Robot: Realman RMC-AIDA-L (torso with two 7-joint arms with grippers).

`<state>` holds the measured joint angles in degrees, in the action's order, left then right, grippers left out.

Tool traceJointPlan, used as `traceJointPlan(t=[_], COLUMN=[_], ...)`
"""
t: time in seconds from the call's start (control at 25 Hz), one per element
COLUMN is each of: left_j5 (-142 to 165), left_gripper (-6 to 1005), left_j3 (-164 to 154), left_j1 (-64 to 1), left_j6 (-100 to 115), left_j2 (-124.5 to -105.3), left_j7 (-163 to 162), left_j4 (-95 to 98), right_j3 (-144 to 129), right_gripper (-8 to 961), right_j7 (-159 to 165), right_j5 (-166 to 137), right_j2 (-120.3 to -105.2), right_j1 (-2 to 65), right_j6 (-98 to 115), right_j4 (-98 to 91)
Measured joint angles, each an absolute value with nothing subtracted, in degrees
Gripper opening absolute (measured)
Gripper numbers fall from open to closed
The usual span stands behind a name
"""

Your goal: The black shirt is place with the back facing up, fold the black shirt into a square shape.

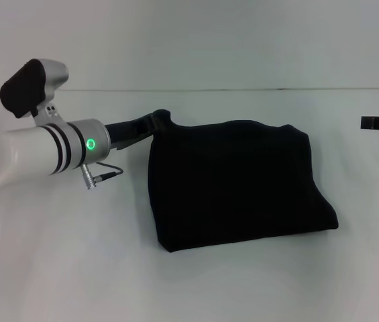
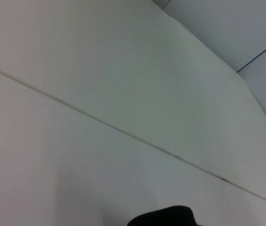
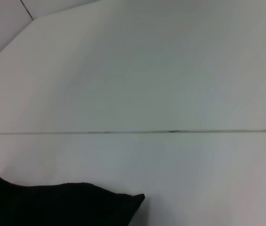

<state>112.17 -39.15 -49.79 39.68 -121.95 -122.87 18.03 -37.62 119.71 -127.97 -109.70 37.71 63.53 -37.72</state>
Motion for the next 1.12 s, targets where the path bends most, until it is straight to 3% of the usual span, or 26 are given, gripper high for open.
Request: traceJointPlan(t=[0.08, 1.12], left_j5=[112.2, 109.2], left_gripper=[2, 1], left_j3=[-39.2, -38.3], left_j1=[-50.0, -50.1], left_j6=[40.0, 43.0], left_j2=[-121.9, -120.89], left_j7=[-122.9, -123.5], left_j4=[18.0, 20.6], right_j3=[-37.6, -39.3], right_gripper=[821, 822], right_j7=[119.7, 119.5], right_j5=[-128.0, -128.0], right_j2=[-109.75, -110.22], right_j1=[37.7, 38.5], right_j6=[63.5, 63.5], right_j4=[-37.7, -37.7])
